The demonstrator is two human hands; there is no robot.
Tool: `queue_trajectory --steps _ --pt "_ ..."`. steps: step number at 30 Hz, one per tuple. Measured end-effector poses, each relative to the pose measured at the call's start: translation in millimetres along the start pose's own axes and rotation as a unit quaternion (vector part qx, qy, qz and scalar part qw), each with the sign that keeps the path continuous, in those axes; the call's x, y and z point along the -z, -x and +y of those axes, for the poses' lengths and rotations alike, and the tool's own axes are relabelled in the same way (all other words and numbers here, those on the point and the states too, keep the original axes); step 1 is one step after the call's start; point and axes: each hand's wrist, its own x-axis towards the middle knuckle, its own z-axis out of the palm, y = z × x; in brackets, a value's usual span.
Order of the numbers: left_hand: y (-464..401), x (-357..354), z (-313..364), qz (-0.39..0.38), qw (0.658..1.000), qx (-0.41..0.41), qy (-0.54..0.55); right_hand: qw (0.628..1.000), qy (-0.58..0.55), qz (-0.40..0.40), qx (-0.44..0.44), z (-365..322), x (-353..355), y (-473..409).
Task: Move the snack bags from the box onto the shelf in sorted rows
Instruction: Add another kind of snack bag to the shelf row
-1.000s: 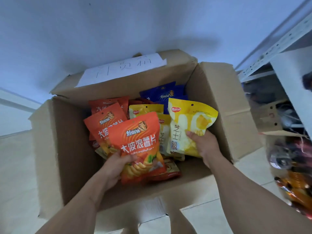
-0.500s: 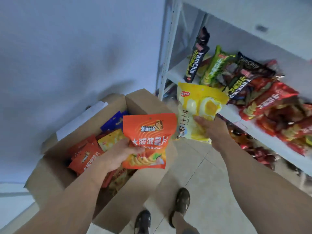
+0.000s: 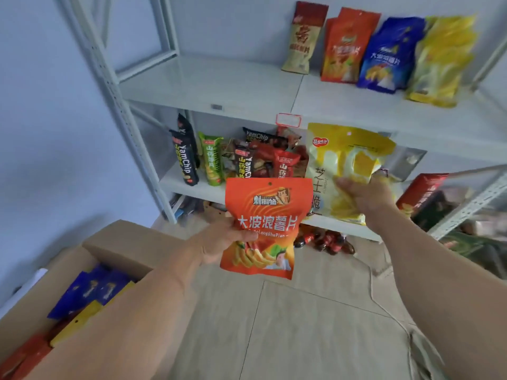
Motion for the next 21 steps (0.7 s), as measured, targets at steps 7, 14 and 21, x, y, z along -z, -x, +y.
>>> queue_trajectory --steps 7,14,21 --pt "-102 -126 50 -0.059 0.998 -0.006 -0.024 1.000 -0.004 0.025 -0.006 -7 142 -69" --pt "-189 -199 102 -0.057 0.998 -0.031 -0.026 0.999 -0.005 0.040 0.013 -31 222 -145" --pt "-296 -229 173 -0.102 0.991 -0.070 -0.044 0.997 -0.004 0.067 0.045 -79 265 -243"
